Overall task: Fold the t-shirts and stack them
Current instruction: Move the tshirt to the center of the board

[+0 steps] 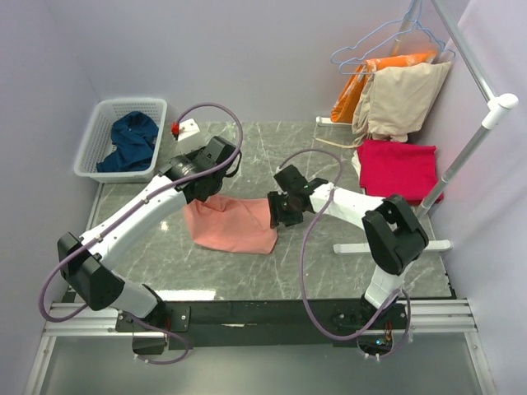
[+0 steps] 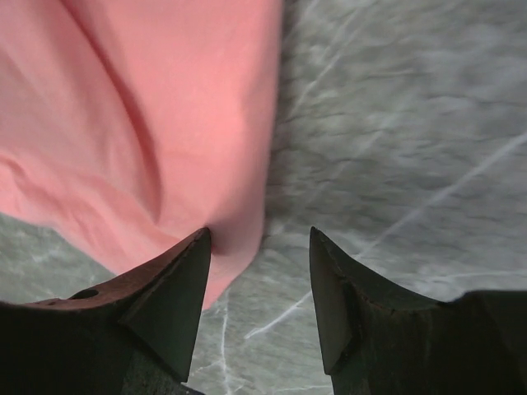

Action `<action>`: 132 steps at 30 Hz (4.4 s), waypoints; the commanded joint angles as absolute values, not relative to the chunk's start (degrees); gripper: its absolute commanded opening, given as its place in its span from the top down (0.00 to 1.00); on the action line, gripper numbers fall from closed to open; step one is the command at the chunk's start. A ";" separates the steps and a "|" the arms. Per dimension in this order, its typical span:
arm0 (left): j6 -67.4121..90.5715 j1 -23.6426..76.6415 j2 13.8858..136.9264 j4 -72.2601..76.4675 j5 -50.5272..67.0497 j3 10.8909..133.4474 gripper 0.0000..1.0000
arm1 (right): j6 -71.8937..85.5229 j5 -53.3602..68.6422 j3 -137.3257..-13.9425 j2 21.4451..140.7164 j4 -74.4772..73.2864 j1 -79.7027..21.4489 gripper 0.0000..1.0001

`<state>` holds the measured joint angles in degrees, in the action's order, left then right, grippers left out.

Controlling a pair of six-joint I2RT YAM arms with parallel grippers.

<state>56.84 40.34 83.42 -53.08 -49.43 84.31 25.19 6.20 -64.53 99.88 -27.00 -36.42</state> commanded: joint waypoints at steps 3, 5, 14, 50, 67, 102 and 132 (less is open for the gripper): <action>57.66 37.01 82.18 -52.65 -50.28 84.47 0.99 | 25.84 7.82 -68.90 102.74 -26.72 -38.85 0.43; 57.13 36.30 81.13 -51.95 -49.22 83.15 0.99 | 25.84 8.26 -69.17 104.14 -26.37 -39.28 0.44; 55.11 32.08 77.61 -50.98 -47.99 81.21 0.99 | 25.84 7.74 -73.74 106.97 -28.92 -40.69 1.00; 50.35 24.52 65.37 -45.80 -29.17 68.55 0.01 | 24.97 -32.34 -80.07 72.76 -38.51 -35.69 0.83; 44.65 24.70 79.80 -44.55 -11.43 67.06 0.00 | 28.04 -21.09 -78.22 91.84 -30.76 -25.84 1.00; 50.62 26.02 98.17 -39.81 -10.17 66.18 0.99 | 28.92 -20.56 -81.92 95.19 -34.19 -23.20 1.00; 40.87 11.16 107.39 -45.43 -31.46 93.49 0.11 | 33.93 -26.19 -92.54 105.90 -37.35 -14.06 0.76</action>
